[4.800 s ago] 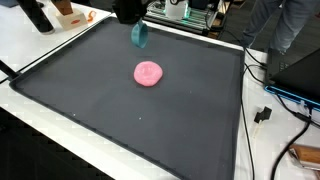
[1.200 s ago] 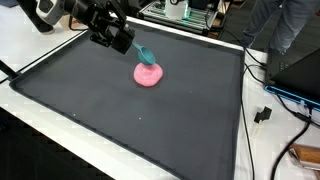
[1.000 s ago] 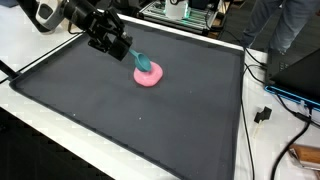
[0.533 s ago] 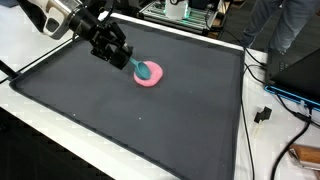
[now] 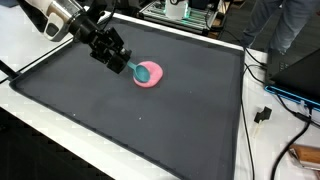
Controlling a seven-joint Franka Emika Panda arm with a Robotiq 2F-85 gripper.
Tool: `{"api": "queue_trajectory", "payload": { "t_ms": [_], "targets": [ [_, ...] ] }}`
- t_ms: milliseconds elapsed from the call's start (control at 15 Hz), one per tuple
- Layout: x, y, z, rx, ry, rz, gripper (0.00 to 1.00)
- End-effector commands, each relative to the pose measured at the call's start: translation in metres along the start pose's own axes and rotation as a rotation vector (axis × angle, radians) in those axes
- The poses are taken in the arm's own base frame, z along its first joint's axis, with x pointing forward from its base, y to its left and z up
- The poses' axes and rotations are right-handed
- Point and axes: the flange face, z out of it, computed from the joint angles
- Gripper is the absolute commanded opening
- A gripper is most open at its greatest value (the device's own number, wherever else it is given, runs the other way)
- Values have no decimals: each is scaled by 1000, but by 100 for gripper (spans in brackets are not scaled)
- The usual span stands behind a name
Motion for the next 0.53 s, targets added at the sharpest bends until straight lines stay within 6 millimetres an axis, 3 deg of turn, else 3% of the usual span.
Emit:
{"api": "queue_trajectory", "payload": {
  "t_ms": [0, 267, 467],
  "targets": [
    [-3, 23, 14, -91, -16, 52, 25],
    [-7, 28, 14, -131, -53, 95, 25],
    [-10, 32, 16, -44, -54, 145, 25]
  ]
}}
